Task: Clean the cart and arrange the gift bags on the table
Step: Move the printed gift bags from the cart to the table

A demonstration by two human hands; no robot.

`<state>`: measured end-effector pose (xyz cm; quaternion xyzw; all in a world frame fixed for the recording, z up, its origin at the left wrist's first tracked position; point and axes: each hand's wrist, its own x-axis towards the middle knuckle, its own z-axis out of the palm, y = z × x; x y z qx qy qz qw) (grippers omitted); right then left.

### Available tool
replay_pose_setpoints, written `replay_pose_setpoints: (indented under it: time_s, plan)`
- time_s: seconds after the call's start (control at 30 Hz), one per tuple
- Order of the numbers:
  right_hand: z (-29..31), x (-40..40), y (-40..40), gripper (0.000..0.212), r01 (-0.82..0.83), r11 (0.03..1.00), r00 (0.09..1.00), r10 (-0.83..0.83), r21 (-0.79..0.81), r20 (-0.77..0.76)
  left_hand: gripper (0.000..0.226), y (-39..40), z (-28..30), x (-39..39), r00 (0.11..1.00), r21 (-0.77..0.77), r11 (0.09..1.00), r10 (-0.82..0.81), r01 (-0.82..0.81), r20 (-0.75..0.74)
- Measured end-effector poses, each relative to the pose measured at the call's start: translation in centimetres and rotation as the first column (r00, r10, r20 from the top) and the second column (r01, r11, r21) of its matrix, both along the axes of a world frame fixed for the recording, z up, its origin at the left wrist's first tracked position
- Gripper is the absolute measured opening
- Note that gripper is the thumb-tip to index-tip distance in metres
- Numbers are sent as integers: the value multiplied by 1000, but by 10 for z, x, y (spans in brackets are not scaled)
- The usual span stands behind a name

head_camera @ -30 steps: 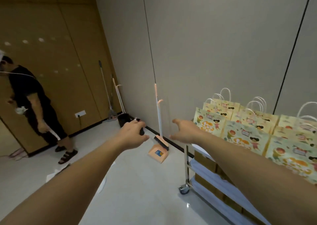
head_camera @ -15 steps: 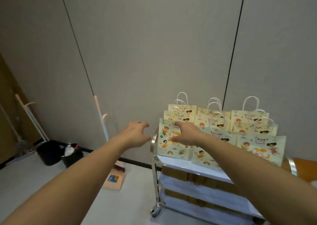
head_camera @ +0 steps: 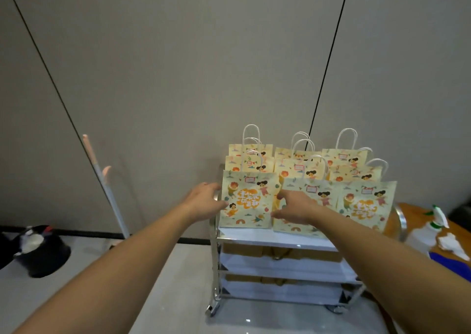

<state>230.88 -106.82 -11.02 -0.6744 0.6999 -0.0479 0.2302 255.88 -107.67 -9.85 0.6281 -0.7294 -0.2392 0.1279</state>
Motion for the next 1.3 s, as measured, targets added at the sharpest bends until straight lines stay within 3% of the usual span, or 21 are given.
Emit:
replay_pose_setpoints:
  time_s: [0.37, 0.5, 0.7, 0.77, 0.87, 0.9, 1.03, 1.17, 1.3]
  plan:
    - [-2, 18, -50, 67, 13, 996, 1000, -10, -84, 28, 61, -62, -17, -2, 998, 62, 997, -42, 46, -51]
    - [4, 23, -101, 74, 53, 969, 999, -49, -241, 23, 60, -96, -19, -3, 998, 61, 998, -20, 24, -61]
    - [0, 37, -185, 80, 46, 950, 999, -37, -309, 34, 67, -151, -23, 4, 997, 80, 995, 60, -65, 55]
    - [-2, 42, -203, 72, 31, 975, 996, -11, -219, 92, 68, -164, -26, 7, 995, 101, 992, 71, -78, 70]
    - [-9, 50, -222, 26, -62, 992, 993, 73, -107, 95, 69, -182, -34, 10, 995, 134, 988, 61, -72, 83]
    - [-11, 52, -224, 19, -82, 990, 993, 91, -112, 81, 70, -187, -36, 10, 995, 144, 988, 51, -63, 81]
    - [-2, 65, -223, 7, -74, 983, 996, 82, -167, 44, 75, -202, -40, 8, 995, 195, 979, -67, 53, 70]
    - [13, 80, -206, 24, -9, 984, 1000, 10, -177, 4, 72, -211, -36, 11, 976, 207, 958, -211, 196, 52]
    - [32, 97, -175, 12, 120, 961, 993, -121, -251, 10, 66, -212, -26, 24, 946, 180, 934, -321, 309, 43]
